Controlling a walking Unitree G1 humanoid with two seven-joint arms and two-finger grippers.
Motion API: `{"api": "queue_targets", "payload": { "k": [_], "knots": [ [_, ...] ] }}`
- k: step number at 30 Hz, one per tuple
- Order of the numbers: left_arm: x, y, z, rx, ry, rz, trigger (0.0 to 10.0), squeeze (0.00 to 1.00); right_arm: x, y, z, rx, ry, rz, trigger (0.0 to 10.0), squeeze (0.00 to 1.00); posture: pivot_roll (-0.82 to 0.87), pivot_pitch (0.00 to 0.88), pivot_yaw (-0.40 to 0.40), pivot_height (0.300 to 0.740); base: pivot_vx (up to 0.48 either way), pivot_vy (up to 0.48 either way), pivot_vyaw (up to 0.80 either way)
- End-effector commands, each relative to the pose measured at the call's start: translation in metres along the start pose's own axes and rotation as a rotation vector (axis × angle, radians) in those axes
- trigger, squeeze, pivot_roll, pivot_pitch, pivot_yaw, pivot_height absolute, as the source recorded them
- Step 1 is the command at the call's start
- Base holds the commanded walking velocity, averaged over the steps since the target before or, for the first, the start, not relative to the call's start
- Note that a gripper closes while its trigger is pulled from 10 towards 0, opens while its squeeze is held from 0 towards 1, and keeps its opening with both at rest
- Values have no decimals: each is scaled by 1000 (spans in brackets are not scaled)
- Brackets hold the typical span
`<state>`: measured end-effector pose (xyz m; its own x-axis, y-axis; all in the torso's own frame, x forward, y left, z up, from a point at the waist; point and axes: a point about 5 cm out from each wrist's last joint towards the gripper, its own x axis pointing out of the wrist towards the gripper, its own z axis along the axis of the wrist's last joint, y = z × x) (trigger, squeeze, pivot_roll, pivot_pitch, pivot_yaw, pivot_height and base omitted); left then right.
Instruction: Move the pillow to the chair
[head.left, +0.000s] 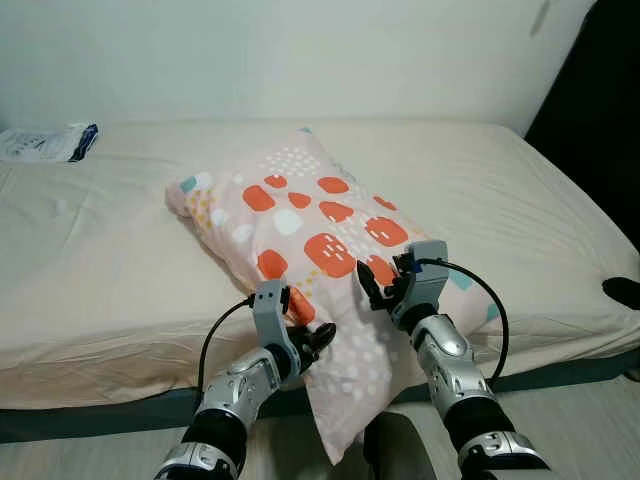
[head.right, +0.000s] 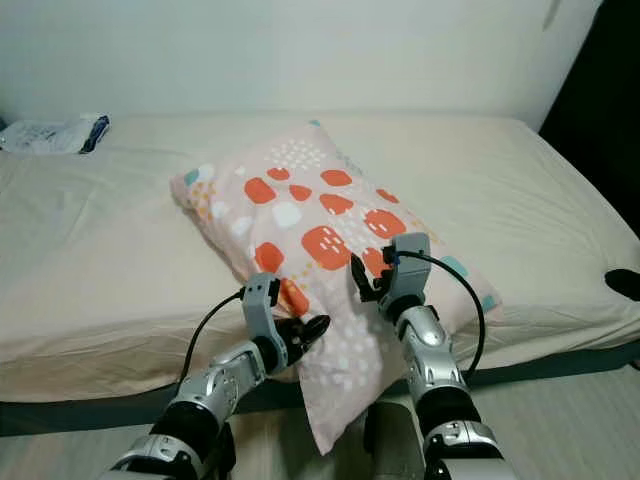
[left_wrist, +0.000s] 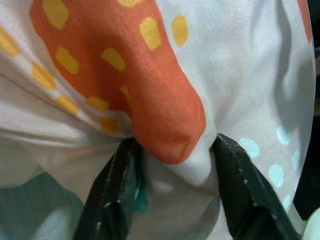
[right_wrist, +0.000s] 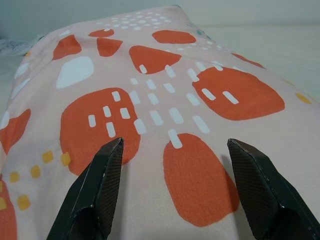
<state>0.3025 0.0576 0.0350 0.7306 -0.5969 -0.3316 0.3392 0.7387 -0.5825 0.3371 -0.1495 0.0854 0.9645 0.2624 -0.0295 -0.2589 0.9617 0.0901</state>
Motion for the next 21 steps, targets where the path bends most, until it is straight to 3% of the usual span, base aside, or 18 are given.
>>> {"api": "queue_targets", "payload": {
  "k": [1,3,6,11,16,21],
  "knots": [
    [1,-1,-3,37,40,-16,0,0,-1,-1,-1,6,9,-8,10000,0,-30,21,-68,563,0,0,0],
    [1,-1,-3,43,43,-16,0,0,-1,-2,-1,6,9,-9,10000,0,-31,21,-68,563,0,0,0],
    [-2,4,-4,152,77,-22,0,0,0,-2,0,3,5,-11,10000,0,-35,23,-64,563,0,0,0],
    [-3,7,1,185,78,-20,0,0,0,-3,1,2,2,-15,10000,0,-36,24,-62,563,0,0,0],
    [-10,20,12,365,121,-5,0,0,-2,-4,1,4,-2,-19,10000,0,-39,25,-62,563,0,0,0],
    [-15,28,20,439,151,-11,0,0,-3,-5,1,5,-4,-20,10000,0,-38,26,-64,563,0,0,0]
  ]
}}
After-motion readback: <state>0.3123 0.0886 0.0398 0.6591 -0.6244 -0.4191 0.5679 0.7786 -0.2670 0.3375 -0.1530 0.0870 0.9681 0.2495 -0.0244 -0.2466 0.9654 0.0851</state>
